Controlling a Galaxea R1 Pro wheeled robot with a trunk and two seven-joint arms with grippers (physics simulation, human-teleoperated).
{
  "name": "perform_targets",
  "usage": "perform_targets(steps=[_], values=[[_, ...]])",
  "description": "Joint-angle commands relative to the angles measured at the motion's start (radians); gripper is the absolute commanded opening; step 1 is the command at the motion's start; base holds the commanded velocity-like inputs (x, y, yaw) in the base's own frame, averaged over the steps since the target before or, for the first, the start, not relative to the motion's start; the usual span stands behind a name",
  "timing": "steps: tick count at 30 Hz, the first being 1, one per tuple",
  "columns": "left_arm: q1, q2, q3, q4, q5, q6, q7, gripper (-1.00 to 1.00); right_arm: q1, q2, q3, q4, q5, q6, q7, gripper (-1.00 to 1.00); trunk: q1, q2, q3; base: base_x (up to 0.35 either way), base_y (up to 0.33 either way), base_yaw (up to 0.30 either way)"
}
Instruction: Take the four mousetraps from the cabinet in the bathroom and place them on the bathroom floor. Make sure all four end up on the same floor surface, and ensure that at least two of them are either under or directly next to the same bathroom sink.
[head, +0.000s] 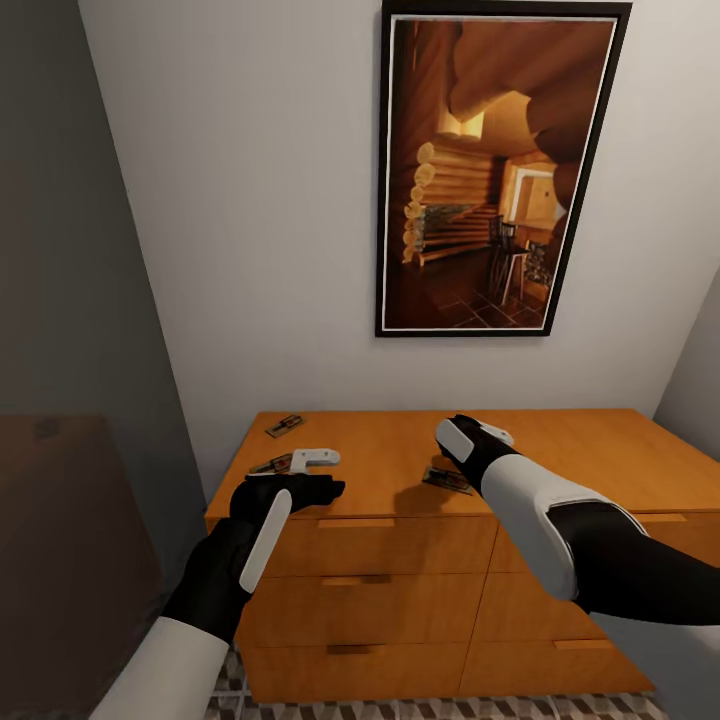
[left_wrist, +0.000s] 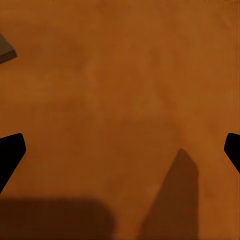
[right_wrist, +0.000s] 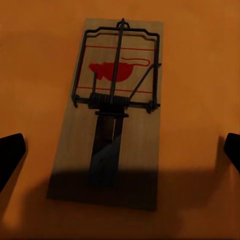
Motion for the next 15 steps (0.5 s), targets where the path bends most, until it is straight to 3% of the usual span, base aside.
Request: perform_targets(steps=[1,15], values=[[-0.001,0.000,-0.001,-0.001,0.011,0.004,0.010,1.00,0.000,0.001,-0.009,-0.001,-0.012,0.010,-0.006,1.00,0.000,-0.001,-0.001,0.000,0.000,0.000],[-0.001,-0.001,-0.001,0.000,0.012,0.004,0.010,1.00,0.003,-0.001,-0.011,0.012,-0.016,0.011,-0.005,1.00,0.000,-0.001,-0.001,0.000,0.000,0.000]])
